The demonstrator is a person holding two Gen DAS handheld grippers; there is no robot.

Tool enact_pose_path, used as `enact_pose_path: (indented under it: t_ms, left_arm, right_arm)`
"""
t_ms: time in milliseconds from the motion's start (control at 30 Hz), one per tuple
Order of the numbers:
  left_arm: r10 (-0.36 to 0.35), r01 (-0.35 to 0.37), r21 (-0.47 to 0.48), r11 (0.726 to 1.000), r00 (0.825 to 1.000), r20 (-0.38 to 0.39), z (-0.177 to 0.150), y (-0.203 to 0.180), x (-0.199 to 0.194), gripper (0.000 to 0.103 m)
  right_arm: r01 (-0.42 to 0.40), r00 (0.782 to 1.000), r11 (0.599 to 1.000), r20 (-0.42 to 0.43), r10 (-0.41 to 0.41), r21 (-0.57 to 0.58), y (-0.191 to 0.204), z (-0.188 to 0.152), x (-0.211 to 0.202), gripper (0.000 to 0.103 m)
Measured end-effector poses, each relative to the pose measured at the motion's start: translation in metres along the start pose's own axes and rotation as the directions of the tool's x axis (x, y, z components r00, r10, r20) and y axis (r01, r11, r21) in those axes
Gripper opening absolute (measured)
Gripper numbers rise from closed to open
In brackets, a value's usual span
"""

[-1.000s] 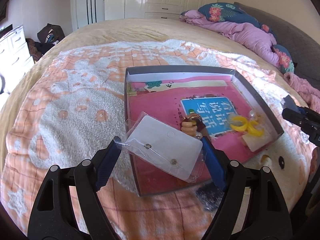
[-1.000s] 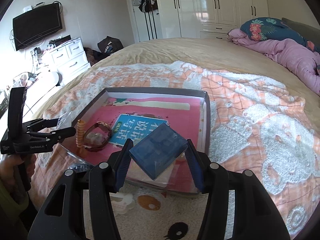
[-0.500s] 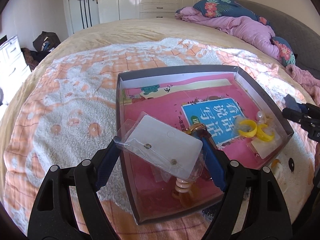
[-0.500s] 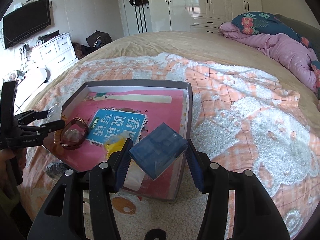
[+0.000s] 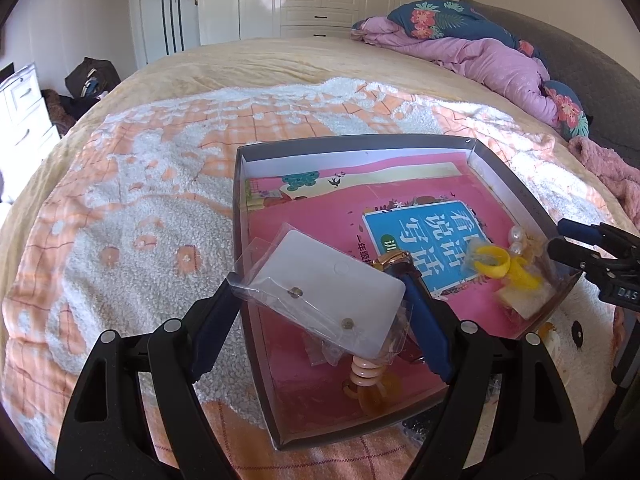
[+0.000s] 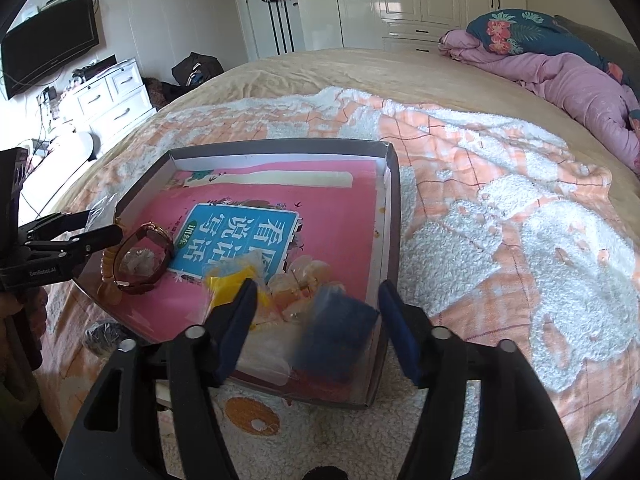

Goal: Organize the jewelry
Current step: 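Carry the card bag with the left gripper over the box while the right carries the blue box, then open the right gripper to drop the blue box while the left releases the card bag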

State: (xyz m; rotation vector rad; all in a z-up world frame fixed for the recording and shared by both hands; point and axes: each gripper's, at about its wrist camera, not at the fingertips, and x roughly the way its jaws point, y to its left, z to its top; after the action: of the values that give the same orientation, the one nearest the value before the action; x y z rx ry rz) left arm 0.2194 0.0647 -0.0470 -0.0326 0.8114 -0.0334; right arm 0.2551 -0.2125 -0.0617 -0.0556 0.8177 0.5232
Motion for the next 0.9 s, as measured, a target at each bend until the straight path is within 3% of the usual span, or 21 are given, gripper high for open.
enact_pose_path:
  t_ms: [100,333,467,667,900]
  left_arm:
    - [-0.002,0.002,-0.002,1.0,1.0,-0.001,0.0,0.0,0.0,0.073]
    - [0.005,-0.005,0.001,1.0,1.0,0.004,0.0,0.0,-0.001,0.073]
    - [0.008,-0.008,0.003,1.0,1.0,0.008,0.0,-0.001,-0.006,0.08]
    - [0.01,-0.011,0.012,1.0,1.0,0.017,0.0,-0.003,-0.012,0.081]
    - [0.011,-0.012,0.015,1.0,0.999,0.049,0.001,-0.006,-0.027,0.094]
  right_arm:
    - [0.002,1.0,1.0,0.026,-0.002,0.009,0.001,-0.002,-0.008,0.083]
    - [0.003,0.999,1.0,0.046,-0.004,0.018,0.003,-0.008,-0.022,0.092]
    - [0.001,0.998,1.0,0.058,-0.002,0.026,0.004,-0.013,-0.032,0.094]
    - [-0.004,0.997,1.0,0.078,0.002,0.023,0.006,-0.013,-0.042,0.096]
    - [-0.004,0.996,1.0,0.092,0.004,0.008,0.012,-0.015,-0.052,0.097]
